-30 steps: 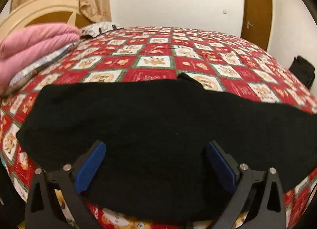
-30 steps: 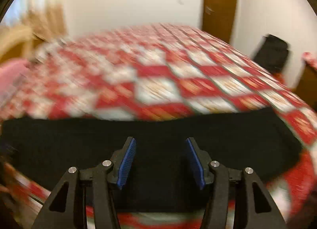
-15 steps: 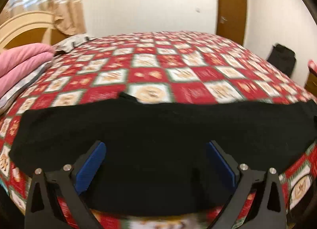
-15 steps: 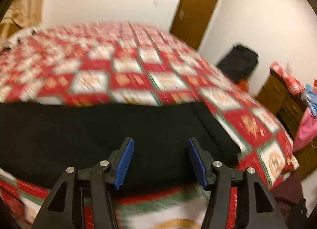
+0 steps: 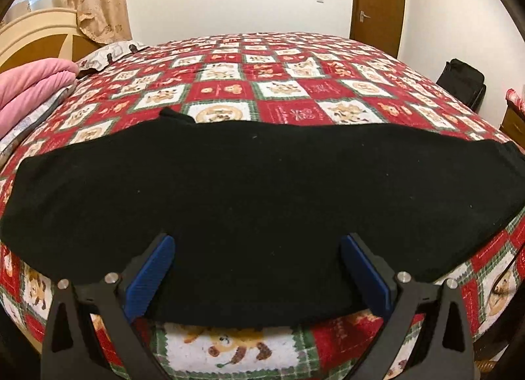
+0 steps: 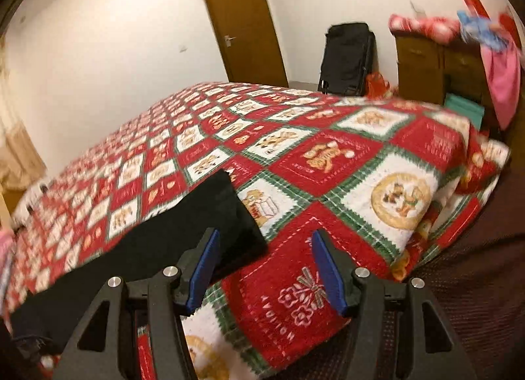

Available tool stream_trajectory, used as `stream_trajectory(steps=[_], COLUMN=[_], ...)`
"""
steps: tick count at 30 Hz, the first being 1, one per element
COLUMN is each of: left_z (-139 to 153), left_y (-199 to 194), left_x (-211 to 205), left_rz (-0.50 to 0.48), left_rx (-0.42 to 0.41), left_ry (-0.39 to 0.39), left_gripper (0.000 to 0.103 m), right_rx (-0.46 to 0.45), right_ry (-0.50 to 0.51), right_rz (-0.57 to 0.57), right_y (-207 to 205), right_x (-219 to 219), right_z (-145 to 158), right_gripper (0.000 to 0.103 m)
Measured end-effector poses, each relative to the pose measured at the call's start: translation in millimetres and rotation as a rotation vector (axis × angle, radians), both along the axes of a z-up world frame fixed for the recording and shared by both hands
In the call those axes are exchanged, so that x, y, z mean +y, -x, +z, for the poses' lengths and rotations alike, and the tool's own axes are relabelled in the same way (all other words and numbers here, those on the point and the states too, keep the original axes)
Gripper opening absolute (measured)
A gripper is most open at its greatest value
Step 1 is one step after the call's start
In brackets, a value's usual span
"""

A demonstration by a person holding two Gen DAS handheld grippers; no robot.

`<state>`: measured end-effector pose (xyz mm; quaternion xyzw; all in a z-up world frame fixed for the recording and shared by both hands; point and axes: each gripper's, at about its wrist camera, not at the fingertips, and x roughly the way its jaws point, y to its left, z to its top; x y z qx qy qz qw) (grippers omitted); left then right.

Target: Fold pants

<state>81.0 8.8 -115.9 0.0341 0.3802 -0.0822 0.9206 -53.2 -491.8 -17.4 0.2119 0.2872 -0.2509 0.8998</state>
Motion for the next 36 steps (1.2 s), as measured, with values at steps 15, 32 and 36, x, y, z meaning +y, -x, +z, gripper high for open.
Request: stream_trajectory(steps=[15, 32, 36], left_z=[-0.7, 0.6, 8.3], left_y=[0.0, -1.7, -2.9], left_x=[-1.6, 1.2, 8.6], left_rz=[-0.001, -0.018, -0.013], left_rx=[0.001, 0.013, 0.004], left_ry=[0.0, 0.008, 0.041], left_gripper=[0.103, 0.103, 0.103], right_rx=[-0.037, -0.077, -0.138], right_ry=[-0.169, -0.127, -0.023], right_rz=[0.134, 0.138, 0.315], right_y=[-29.1, -47.2, -57.6], right_x=[41.0, 23.8, 74.5], right_z=[-10.1, -8.3, 29.4], right_gripper=[0.061, 0.006, 0.006])
